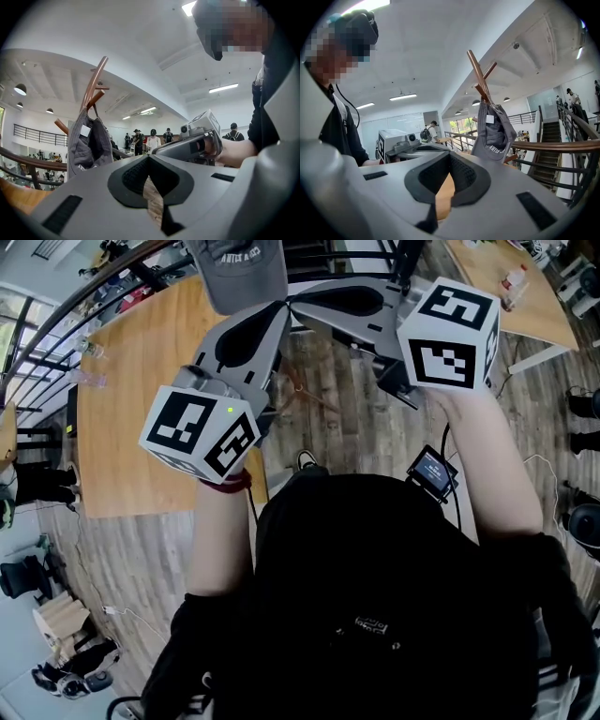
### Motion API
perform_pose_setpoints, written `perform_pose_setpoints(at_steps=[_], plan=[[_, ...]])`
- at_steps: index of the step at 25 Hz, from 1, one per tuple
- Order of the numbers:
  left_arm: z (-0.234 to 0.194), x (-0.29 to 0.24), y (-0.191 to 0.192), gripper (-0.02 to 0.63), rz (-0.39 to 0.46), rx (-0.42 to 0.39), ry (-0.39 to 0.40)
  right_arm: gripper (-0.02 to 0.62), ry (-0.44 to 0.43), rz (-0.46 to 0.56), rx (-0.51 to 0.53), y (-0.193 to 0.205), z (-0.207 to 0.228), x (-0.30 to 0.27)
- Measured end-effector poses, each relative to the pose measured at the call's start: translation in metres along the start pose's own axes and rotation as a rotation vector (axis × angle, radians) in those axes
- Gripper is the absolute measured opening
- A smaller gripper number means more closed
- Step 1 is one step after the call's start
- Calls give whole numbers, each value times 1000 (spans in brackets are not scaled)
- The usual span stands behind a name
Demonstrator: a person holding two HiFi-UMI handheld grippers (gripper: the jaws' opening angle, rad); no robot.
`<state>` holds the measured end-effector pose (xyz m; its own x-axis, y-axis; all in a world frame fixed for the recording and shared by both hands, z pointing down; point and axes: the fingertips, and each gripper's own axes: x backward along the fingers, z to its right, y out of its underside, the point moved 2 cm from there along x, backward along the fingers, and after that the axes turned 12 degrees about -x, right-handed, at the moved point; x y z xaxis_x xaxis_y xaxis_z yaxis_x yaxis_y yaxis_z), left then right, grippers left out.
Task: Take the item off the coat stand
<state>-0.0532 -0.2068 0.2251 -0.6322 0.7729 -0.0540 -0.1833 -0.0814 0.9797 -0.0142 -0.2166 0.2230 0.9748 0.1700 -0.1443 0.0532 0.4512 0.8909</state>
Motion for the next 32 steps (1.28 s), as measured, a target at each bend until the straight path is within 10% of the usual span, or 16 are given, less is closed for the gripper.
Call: perform_pose_setpoints(at_steps=[32], plan=[[-129,2,15,3,38,32,73,17,48,15,-13,-50,42,-108]])
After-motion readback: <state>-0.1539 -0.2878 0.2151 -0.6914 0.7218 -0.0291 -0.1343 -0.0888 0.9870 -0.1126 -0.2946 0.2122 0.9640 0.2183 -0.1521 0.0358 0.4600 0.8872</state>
